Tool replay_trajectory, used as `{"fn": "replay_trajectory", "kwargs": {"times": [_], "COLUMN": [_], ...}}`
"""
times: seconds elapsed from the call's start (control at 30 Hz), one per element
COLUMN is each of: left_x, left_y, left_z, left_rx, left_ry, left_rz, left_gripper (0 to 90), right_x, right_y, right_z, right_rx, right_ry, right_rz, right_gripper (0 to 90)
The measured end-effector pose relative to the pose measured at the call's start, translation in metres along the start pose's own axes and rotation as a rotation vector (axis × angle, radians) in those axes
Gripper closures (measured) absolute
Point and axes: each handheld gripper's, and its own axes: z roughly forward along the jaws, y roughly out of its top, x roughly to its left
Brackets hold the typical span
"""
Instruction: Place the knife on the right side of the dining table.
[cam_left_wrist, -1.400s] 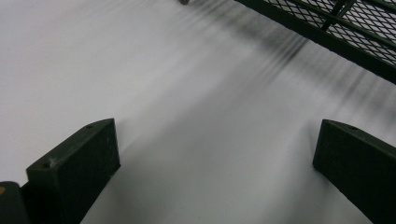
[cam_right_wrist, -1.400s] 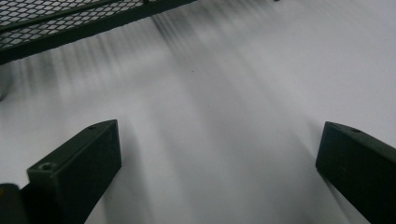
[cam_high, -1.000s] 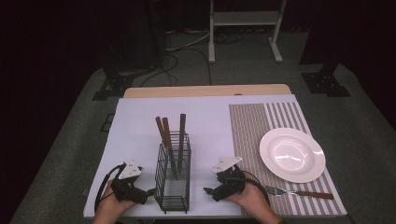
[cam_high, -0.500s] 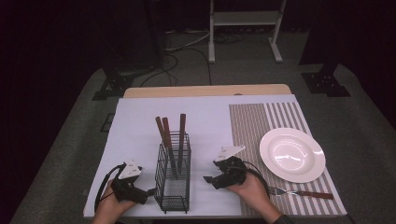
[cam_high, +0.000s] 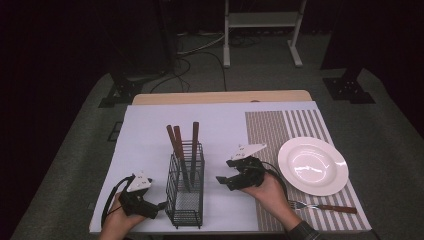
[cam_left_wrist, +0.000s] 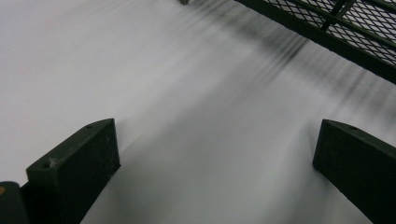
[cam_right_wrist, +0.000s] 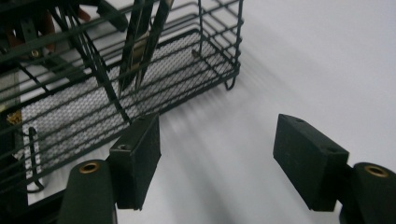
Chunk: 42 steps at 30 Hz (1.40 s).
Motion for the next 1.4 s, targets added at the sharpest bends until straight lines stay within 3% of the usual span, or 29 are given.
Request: {"fn": "replay_trajectory", "kwargs": {"times": [0.73,1.4], "left_x": [0.000,0.000], "left_y": [0.000,0.000], "left_z": [0.000,0.000], "left_rx": [0.002,-0.001], "left_ry": [0.000,0.002], "left_rz": [0.000,0.001], "left_gripper": [0.0,0.0], "right_x": [-0.013,-0.016], "right_y": [0.040,0.070], "right_z": [-0.022,-0.012], "right_rx": [-0.111,-0.176], "right_ry": [0.029,0.072], "right_rz": [0.021,0.032], "right_gripper": [33.8,33.7]}}
